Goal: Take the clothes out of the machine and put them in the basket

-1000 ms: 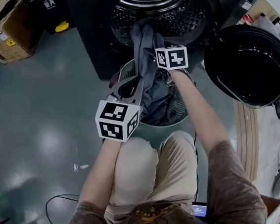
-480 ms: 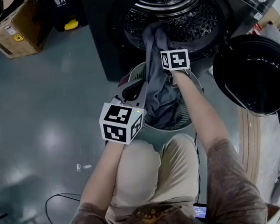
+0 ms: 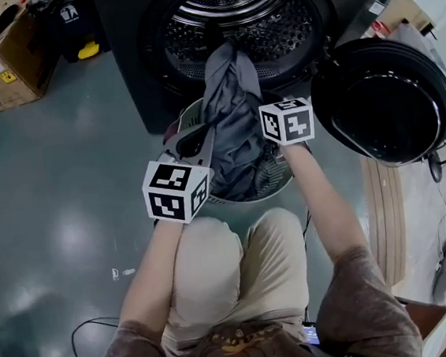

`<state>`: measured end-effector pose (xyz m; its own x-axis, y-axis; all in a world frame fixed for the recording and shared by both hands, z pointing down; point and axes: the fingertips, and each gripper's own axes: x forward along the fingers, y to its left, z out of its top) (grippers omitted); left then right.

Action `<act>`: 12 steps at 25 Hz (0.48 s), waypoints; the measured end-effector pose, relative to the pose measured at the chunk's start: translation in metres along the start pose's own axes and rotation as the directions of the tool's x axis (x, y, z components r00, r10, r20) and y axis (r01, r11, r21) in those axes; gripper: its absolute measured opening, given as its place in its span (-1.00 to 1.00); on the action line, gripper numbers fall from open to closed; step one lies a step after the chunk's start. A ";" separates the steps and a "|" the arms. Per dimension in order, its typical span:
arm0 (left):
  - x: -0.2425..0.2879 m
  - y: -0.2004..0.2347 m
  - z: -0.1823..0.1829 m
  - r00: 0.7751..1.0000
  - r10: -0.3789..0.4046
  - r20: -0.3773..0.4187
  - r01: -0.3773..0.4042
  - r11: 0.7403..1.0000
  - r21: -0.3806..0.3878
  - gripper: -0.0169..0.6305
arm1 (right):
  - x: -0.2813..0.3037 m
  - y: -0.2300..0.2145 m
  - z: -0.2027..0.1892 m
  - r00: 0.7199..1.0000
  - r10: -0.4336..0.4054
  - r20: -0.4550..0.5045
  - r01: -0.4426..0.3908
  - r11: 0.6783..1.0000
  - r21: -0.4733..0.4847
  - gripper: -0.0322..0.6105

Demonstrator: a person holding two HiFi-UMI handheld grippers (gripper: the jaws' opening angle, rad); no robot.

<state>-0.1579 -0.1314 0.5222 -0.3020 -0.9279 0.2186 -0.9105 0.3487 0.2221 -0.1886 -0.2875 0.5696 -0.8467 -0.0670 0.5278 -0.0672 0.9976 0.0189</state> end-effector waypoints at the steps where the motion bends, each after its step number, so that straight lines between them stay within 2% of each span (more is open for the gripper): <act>1: 0.001 -0.001 -0.001 1.000 -0.001 -0.001 0.001 1.000 -0.002 -0.93 | -0.011 0.003 -0.002 1.000 0.010 0.013 -0.010 1.000 0.010 -0.74; 6: 0.009 -0.012 -0.005 1.000 -0.008 -0.009 0.008 1.000 0.003 -0.93 | -0.060 0.017 -0.018 0.998 0.033 0.055 -0.036 0.998 0.048 -0.74; 12: 0.014 -0.019 -0.007 1.000 -0.008 -0.017 0.008 1.000 0.017 -0.93 | -0.110 0.037 -0.029 0.996 0.063 0.065 -0.063 0.998 -0.003 -0.74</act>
<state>-0.1426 -0.1505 0.5275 -0.2901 -0.9281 0.2333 -0.9175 0.3391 0.2080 -0.0825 -0.2423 0.5373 -0.8818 -0.0051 0.4716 -0.0123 0.9999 -0.0122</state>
